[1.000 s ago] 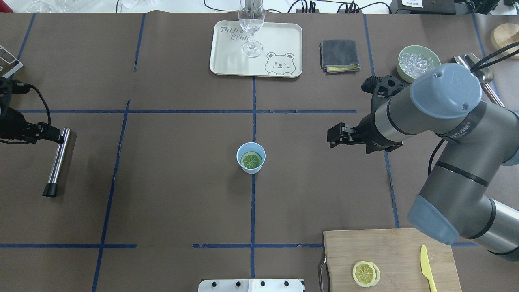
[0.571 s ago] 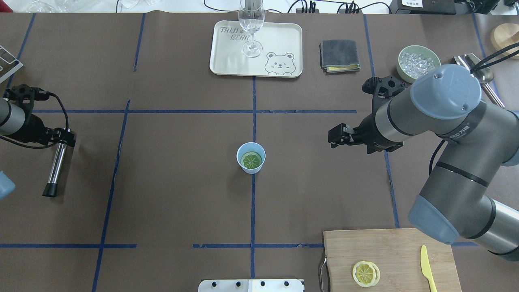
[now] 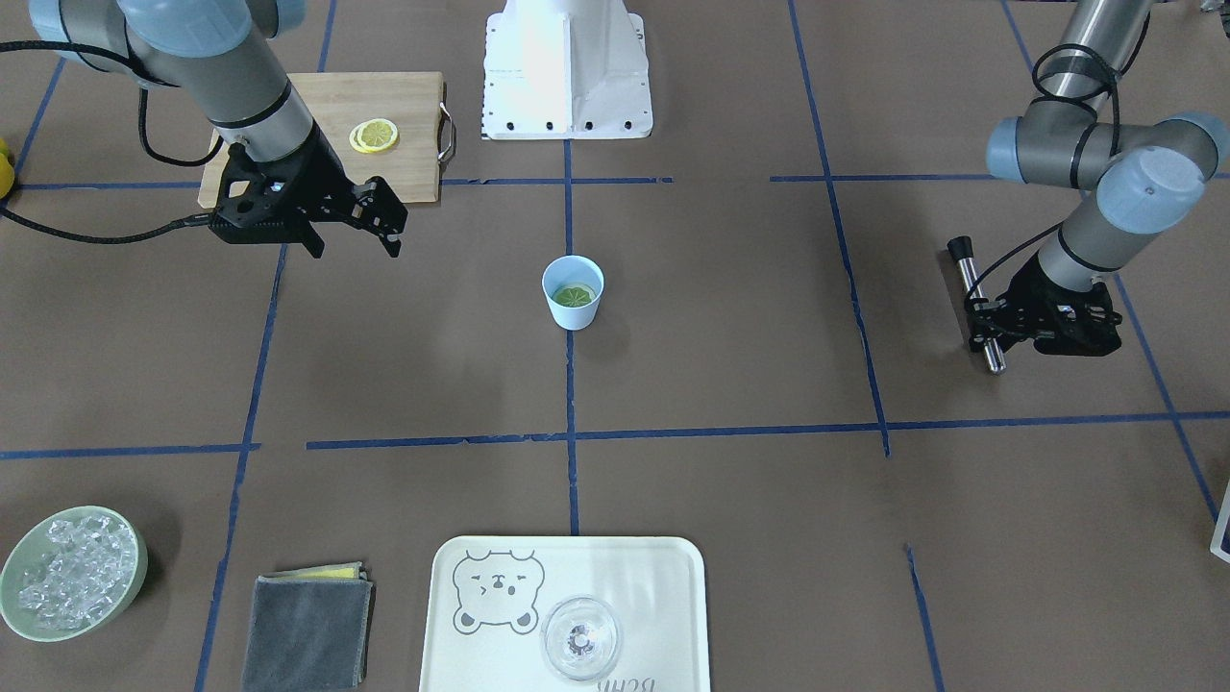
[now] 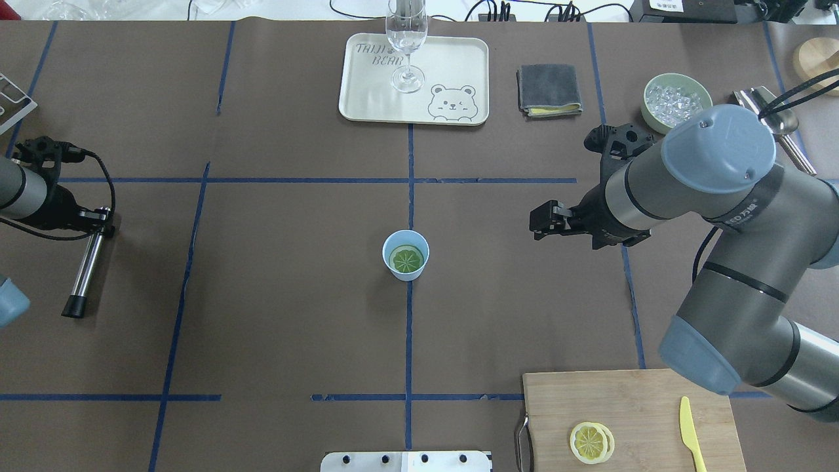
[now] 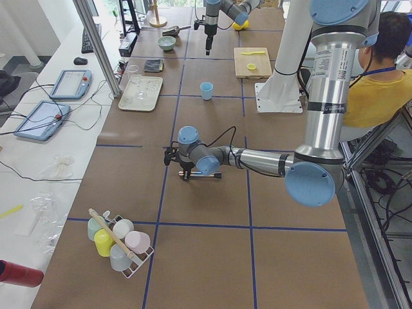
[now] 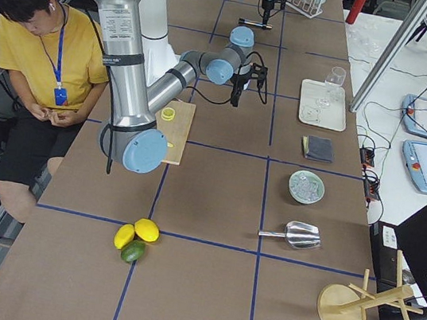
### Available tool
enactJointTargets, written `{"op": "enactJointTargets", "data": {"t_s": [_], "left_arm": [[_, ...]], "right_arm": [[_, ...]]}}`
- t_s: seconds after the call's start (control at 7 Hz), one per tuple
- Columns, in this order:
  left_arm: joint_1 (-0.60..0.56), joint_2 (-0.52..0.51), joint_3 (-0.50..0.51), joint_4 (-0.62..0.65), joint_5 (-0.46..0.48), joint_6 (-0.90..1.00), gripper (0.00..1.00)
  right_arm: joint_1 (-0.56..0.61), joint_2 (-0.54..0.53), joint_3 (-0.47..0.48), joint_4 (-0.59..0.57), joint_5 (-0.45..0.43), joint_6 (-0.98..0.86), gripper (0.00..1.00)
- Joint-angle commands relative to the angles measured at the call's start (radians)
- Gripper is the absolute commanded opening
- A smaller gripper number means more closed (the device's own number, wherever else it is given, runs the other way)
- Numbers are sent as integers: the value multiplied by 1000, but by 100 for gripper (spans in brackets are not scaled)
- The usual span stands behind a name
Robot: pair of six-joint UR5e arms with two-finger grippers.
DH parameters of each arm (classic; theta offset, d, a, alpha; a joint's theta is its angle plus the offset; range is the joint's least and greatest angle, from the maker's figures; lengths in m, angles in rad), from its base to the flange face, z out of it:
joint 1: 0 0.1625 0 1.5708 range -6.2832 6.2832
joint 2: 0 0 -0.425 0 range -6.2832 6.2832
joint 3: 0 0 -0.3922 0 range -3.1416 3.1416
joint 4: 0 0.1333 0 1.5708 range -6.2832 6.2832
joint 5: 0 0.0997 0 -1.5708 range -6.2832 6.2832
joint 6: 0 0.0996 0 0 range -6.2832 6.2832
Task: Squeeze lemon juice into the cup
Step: 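Grasp the steel muddler with the left gripper and lift it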
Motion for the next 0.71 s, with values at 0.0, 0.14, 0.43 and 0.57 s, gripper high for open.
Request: {"op": "enactJointTargets", "data": {"t_s": [0.0,0.14,0.43,0.57], "left_arm": [[-1,0,-50,-4,0,-3,0],[-1,7,-125,2,-6,9,0],[10,-11,-280,6,25,6,0],[14,-40,-355,12,37,-1,0]], "right_arm": [[0,-1,0,0,0,2,100],[0,-1,6,0,2,3,100],[15,-15,12,3,46,-4,100],[15,-25,14,5,45,-6,100]]}}
